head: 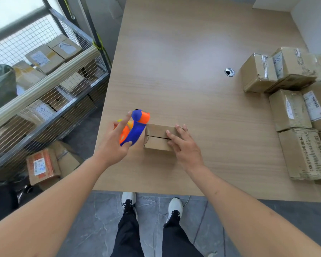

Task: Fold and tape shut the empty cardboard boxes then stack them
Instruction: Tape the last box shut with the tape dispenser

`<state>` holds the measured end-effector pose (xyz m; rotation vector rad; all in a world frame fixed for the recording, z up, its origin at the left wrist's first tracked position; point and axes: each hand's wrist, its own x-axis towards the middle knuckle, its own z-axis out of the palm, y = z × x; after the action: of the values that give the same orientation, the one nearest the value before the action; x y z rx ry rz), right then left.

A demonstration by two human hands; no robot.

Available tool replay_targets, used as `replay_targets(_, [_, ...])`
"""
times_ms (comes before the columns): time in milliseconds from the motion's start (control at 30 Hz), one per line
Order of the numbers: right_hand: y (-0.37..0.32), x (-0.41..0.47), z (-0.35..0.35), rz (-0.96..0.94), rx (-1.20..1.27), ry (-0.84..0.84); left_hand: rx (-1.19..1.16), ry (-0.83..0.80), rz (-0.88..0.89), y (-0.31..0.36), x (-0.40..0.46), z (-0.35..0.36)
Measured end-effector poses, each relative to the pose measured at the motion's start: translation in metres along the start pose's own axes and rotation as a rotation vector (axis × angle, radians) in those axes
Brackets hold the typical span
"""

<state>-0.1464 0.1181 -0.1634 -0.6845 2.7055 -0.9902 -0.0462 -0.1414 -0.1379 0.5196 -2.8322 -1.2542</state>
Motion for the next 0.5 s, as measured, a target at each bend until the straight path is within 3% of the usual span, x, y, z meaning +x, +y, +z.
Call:
replay_targets(167, [0.003, 0.003, -0.005, 0.008, 0.117, -0.062, 0.051, -0.173, 0.281, 0.02, 0.001, -0.026])
replay_targets(300, [0.004, 0.005, -0.012, 0.013, 0.164, -0.111, 0.167, -0.322, 0.339, 0.038, 0.011, -0.025])
replay_targets(500, [0.01, 0.009, -0.035, 0.055, 0.348, -0.232, 0.292, -0.401, 0.357, 0.05, 0.023, -0.016])
